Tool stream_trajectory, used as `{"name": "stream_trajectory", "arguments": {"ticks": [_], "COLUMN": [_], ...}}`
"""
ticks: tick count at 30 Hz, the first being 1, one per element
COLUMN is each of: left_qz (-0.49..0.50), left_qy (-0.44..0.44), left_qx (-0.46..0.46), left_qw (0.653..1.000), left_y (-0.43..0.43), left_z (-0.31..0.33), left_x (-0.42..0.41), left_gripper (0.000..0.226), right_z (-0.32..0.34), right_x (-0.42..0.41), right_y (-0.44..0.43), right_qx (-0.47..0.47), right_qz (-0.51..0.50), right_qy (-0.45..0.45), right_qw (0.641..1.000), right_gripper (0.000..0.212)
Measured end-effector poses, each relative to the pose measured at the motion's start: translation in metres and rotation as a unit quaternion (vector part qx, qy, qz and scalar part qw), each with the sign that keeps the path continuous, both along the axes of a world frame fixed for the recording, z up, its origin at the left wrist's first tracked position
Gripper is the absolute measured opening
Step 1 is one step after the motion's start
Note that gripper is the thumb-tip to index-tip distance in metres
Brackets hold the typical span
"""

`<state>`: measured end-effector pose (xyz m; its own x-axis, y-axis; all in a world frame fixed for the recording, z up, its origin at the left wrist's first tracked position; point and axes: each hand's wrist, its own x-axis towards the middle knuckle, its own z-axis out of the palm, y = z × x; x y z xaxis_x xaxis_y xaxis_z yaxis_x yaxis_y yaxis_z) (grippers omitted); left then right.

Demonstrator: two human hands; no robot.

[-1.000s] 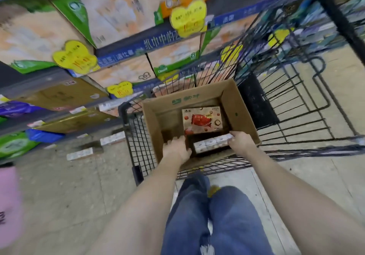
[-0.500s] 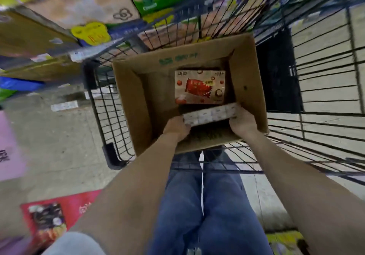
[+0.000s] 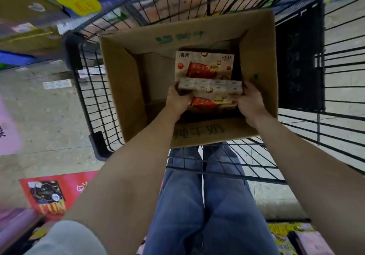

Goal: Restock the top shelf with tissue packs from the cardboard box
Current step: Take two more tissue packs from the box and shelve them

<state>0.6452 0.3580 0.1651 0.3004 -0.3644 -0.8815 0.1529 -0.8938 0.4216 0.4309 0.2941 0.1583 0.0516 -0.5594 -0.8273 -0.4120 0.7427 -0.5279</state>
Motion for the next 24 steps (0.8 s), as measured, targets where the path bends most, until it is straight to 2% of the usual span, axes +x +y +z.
{"name": "stream_trajectory", "arguments": {"ticks": [4, 9, 10, 13, 17, 20, 22, 24], "left_qz": [0.039, 0.084, 0.098, 0.109, 0.059, 0.072, 0.094, 0.111], "left_qy": [0.006, -0.012, -0.015, -0.009, -0.003, -0.015, -0.012, -0.011], "left_qx": [-0.008, -0.024, -0.026, -0.029, -0.023, -0.013, -0.007, -0.006], "left_qw": [0.999, 0.996, 0.995, 0.994, 0.998, 0.997, 0.995, 0.994], "left_y": [0.003, 0.003, 0.001, -0.002, 0.001, 0.005, 0.010, 0.016], "left_z": [-0.012, -0.008, -0.004, 0.004, 0.005, 0.009, 0.012, 0.015], "left_x": [0.005, 0.017, 0.020, 0.032, 0.051, 0.068, 0.079, 0.086], "left_gripper": [0.072, 0.070, 0.072, 0.080, 0.076, 0.089, 0.095, 0.094], "right_z": [-0.009, -0.014, -0.014, -0.013, -0.018, -0.019, -0.027, -0.036], "right_x": [0.006, 0.020, 0.024, 0.038, 0.048, 0.049, 0.049, 0.048], "right_y": [0.001, -0.010, -0.013, -0.021, -0.029, -0.031, -0.034, -0.039], "right_qx": [-0.012, -0.005, -0.006, 0.000, 0.011, 0.033, 0.033, 0.023], "right_qz": [-0.059, -0.060, -0.061, -0.049, -0.050, -0.067, -0.078, -0.065], "right_qy": [-0.012, -0.014, -0.018, -0.056, -0.081, -0.089, -0.060, 0.005], "right_qw": [0.998, 0.998, 0.998, 0.997, 0.995, 0.993, 0.995, 0.998], "right_gripper": [0.052, 0.066, 0.066, 0.049, 0.057, 0.059, 0.060, 0.052]}}
